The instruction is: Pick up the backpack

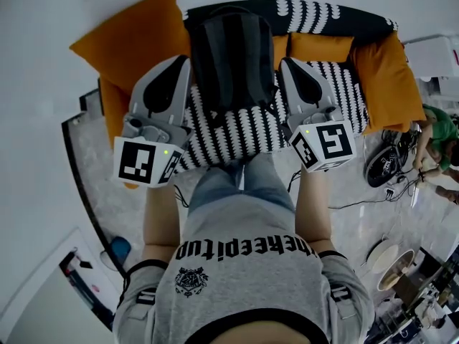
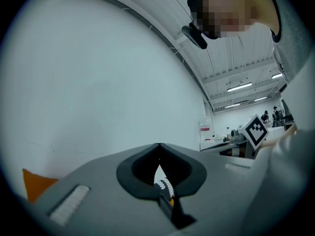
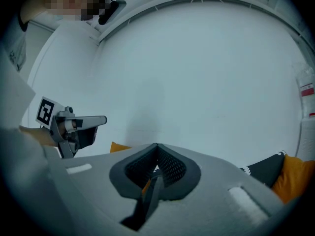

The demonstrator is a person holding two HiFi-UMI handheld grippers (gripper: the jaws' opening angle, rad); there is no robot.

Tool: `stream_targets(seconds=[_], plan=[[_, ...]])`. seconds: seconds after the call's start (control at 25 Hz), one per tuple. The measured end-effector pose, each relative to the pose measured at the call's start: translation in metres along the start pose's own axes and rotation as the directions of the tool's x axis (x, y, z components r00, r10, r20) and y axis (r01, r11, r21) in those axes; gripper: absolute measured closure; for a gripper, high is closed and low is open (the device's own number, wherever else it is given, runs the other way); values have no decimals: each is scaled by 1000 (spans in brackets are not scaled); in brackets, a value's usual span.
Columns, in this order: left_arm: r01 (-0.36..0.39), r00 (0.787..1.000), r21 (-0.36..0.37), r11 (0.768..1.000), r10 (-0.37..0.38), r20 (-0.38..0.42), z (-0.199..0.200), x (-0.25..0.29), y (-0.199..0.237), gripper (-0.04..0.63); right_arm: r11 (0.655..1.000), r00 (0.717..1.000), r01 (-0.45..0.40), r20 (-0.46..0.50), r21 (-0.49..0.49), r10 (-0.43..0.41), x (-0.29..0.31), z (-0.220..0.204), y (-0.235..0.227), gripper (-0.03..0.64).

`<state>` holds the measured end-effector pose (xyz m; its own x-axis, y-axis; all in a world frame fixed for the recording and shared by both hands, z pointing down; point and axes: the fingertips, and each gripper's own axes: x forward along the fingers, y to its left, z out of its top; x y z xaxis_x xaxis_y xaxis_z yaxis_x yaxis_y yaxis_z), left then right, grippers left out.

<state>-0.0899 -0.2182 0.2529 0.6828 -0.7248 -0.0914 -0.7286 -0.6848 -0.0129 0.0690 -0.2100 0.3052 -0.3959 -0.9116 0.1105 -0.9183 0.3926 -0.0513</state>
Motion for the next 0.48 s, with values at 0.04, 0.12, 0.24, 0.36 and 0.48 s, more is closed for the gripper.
stream_targets(seconds=[0.04, 0.12, 0.24, 0.36, 0.48], plan=[[-1, 1000, 2, 1000, 1, -2, -1, 1, 0, 580, 1000, 1000, -2, -6, 1, 2, 1, -2, -1, 615], [-5, 1000, 6, 1000, 5, -6, -3, 1, -1, 580, 1000, 1000, -8, -19, 3, 8, 4, -7, -2, 615], [-19, 1000, 4, 1000, 19, -15, -6, 4, 0, 581, 1000, 999, -24, -41, 9, 24, 10, -14, -5, 615], [-34, 999, -1, 999, 34, -20, -10, 12, 3, 580, 999, 997, -40, -66, 7, 40, 21, -22, -12, 615], [-52, 998, -5, 999, 52, -27, -14, 17, 5, 580, 998, 994, -59, -90, 12, 60, 32, -29, -18, 615]])
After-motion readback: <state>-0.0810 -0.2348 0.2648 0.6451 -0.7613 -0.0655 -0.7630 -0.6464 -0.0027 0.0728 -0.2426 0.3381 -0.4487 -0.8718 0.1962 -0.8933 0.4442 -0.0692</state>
